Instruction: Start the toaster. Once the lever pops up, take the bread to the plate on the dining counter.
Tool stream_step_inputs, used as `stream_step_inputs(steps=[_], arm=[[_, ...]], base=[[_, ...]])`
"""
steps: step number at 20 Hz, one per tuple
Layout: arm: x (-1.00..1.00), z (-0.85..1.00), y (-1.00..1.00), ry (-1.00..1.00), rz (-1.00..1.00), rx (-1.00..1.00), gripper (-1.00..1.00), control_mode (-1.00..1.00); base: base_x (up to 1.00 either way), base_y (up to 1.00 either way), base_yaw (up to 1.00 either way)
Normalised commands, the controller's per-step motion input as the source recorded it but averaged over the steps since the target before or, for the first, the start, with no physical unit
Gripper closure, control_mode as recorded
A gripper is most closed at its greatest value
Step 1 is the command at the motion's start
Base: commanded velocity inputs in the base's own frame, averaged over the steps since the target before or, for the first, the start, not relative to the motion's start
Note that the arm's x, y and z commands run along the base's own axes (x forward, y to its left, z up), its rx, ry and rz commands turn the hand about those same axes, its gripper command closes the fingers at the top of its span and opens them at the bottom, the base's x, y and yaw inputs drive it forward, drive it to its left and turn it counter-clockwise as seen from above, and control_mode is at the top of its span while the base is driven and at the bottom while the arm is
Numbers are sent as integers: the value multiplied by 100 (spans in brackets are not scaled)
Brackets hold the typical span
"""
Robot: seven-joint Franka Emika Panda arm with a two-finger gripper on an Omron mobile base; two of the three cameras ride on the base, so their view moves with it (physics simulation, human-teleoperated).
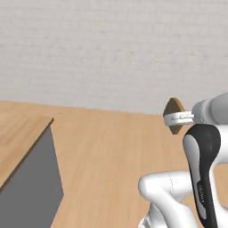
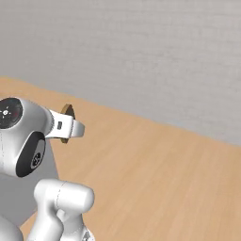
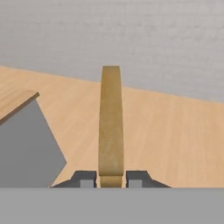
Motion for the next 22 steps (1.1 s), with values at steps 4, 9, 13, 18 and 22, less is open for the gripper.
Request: stream_step_inputs(steps=[4, 9, 13, 18, 22], arm=[[0, 0, 0, 0, 0, 0, 100, 100], [0, 0, 0, 0, 0, 0, 100, 100], [0, 0, 0, 0, 0, 0, 100, 100], [0, 0, 0, 0, 0, 0, 100, 100], [0, 0, 0, 0, 0, 0, 100, 100]], base=[[100, -58, 50], [100, -64, 50], [100, -71, 46], [100, -65, 50], [100, -62, 51]])
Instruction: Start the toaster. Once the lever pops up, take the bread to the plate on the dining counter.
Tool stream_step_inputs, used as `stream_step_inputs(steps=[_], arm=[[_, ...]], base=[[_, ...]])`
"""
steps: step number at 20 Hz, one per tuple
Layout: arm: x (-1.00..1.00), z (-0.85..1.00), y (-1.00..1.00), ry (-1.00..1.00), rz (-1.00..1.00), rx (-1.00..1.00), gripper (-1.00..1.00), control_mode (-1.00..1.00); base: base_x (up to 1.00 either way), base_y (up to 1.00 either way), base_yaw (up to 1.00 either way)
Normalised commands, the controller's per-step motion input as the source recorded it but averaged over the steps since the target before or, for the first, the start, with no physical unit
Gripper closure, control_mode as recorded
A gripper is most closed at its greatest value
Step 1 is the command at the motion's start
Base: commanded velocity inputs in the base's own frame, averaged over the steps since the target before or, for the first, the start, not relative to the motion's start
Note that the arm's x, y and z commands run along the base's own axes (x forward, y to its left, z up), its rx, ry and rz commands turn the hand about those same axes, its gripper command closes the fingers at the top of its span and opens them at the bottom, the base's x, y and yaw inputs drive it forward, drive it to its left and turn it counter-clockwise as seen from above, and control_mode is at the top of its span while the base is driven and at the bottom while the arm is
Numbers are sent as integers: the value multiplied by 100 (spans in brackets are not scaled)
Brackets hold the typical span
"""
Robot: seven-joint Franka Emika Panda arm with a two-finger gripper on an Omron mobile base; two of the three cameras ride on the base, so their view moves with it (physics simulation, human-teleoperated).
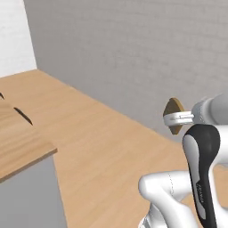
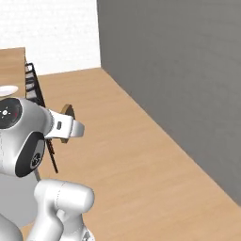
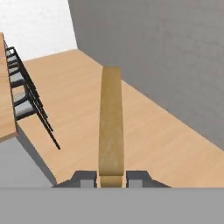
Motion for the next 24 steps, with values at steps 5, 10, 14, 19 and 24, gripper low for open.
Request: stream_step_inputs(steps=[5, 10, 14, 19, 24], arm=[[0, 0, 0, 0, 0, 0, 100, 100], [0, 0, 0, 0, 0, 0, 100, 100], [0, 0, 0, 0, 0, 0, 100, 100], [0, 0, 0, 0, 0, 0, 100, 100], [0, 0, 0, 0, 0, 0, 100, 100]], base=[[100, -61, 51], [100, -60, 51], [100, -58, 52], [100, -50, 56], [100, -41, 62]])
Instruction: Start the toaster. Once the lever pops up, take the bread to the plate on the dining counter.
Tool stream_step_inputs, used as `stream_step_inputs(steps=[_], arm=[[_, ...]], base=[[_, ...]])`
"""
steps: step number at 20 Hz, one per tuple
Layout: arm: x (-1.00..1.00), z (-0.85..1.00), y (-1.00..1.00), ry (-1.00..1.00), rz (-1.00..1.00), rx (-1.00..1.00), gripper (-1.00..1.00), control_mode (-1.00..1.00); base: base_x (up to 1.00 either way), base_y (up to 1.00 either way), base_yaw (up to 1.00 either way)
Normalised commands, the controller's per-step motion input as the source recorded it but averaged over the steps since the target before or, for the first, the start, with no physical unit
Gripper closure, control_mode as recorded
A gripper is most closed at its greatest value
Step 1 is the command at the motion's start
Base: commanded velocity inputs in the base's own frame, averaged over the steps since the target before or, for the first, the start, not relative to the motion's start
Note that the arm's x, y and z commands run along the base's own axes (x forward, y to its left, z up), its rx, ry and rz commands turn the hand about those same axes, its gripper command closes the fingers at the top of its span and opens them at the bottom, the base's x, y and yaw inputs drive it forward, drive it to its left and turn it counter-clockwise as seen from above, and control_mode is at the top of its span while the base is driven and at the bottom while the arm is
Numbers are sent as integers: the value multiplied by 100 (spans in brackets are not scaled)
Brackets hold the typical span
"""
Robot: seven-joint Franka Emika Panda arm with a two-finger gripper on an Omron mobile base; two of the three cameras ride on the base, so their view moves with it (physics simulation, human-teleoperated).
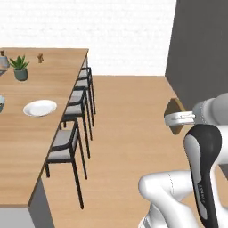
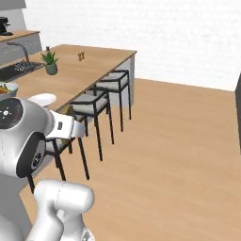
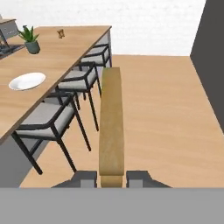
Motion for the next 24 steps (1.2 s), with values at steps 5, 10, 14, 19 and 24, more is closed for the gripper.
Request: stream_step_inputs(steps=[5, 10, 14, 19, 24], arm=[[0, 0, 0, 0, 0, 0, 100, 100], [0, 0, 0, 0, 0, 0, 100, 100], [0, 0, 0, 0, 0, 0, 100, 100], [0, 0, 0, 0, 0, 0, 100, 100], [0, 0, 0, 0, 0, 0, 100, 100]], base=[[100, -33, 66], [97, -33, 68], [86, -34, 70], [63, -39, 68], [33, -41, 71]])
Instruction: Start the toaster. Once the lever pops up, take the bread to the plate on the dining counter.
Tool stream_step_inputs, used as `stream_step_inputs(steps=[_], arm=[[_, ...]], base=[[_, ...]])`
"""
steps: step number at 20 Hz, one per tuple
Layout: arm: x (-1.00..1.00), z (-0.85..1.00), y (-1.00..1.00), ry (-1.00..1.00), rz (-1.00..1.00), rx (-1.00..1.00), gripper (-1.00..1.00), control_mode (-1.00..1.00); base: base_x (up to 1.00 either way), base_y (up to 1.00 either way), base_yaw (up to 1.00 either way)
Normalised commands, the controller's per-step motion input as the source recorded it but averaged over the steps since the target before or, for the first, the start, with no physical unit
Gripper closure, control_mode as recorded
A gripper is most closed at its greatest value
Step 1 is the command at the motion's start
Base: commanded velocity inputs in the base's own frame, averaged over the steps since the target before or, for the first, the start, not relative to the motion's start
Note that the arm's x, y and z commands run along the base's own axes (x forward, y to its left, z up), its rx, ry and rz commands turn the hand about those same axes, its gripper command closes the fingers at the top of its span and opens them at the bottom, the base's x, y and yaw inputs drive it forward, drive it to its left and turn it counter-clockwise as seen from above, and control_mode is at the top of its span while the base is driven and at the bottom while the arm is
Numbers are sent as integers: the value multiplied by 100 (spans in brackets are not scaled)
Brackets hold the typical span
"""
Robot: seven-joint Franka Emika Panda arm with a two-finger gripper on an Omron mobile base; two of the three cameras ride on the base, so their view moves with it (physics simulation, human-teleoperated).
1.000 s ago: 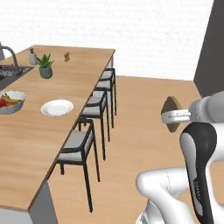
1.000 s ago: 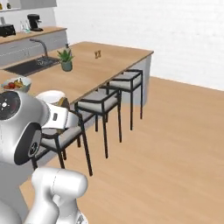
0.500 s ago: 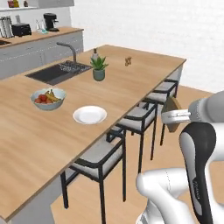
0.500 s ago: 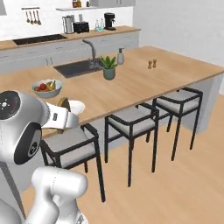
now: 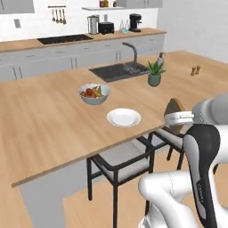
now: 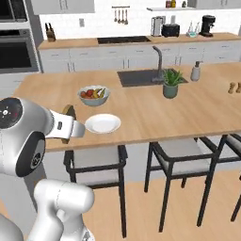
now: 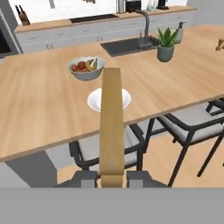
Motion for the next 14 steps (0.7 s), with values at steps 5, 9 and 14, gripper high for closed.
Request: stream_step_inputs(steps=[5, 9, 14], arm=[[0, 0, 0, 0, 0, 0, 100, 100], [0, 0, 0, 0, 0, 0, 100, 100], [0, 0, 0, 0, 0, 0, 100, 100]], base=[[28, -42, 71], [33, -44, 66], [42, -48, 55]])
